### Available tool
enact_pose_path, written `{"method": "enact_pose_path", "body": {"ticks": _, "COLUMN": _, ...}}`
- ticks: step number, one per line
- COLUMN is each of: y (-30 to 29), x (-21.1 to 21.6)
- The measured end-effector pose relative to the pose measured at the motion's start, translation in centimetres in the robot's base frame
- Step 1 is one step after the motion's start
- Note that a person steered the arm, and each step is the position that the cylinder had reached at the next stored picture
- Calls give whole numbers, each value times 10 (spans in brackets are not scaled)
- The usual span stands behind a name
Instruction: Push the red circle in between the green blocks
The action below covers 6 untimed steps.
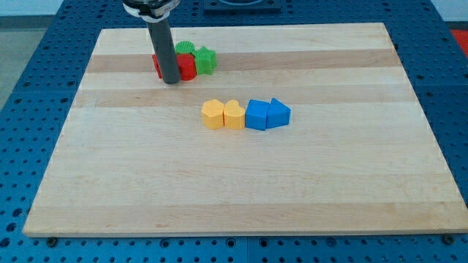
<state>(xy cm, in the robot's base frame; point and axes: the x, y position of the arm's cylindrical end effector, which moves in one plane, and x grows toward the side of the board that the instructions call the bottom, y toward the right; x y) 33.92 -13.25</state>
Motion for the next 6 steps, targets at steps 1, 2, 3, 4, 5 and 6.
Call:
{"method": "enact_pose_path", "body": {"ticks": 1, "y": 3, "x": -2}}
{"method": "enact_pose_path", "body": {"ticks": 2, "y": 12, "x": -2}}
{"method": "enact_pose_path", "body": {"ticks": 3, "y": 23, "x": -7}}
{"method": "enact_pose_path", "body": {"ticks": 4, "y": 34, "x": -15}}
{"method": "enact_pose_path", "body": {"ticks": 5, "y": 45, "x": -19}}
{"method": "enact_pose_path", "body": {"ticks": 6, "y": 52, "x": -21}}
